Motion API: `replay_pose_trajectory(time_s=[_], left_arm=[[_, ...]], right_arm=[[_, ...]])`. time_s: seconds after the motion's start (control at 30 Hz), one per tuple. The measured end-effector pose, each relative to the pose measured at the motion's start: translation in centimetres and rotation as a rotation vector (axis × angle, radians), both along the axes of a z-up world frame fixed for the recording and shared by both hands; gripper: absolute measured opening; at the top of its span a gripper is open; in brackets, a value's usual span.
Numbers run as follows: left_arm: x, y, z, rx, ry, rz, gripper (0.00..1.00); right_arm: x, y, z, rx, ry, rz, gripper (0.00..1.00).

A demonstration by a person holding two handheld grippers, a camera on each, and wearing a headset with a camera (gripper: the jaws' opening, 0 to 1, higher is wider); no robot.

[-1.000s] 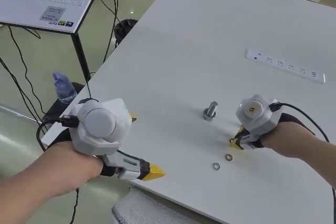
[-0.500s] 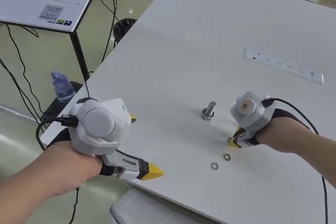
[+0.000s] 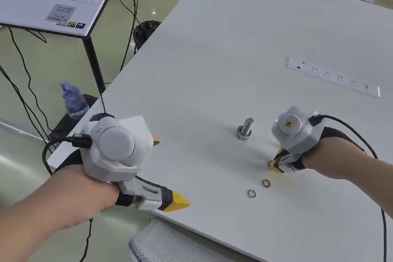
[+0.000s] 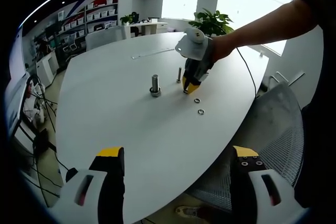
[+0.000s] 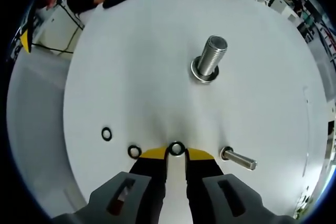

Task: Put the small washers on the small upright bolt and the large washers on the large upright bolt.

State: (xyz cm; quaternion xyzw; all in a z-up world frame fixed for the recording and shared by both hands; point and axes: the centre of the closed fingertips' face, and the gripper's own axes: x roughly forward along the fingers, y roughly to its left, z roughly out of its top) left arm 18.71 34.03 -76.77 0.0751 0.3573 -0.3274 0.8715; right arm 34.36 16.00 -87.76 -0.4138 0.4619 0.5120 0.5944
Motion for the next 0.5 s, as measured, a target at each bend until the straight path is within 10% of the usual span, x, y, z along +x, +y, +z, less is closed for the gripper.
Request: replay_pose_trajectory(time_s=[0.5], left_arm=[[0.5,-0.8,0.3,-0.011,-0.011,-0.01,0.83]], right_arm=[[0.0,-1.7,1.6,0.019,-0.001,-0.045,0.14]])
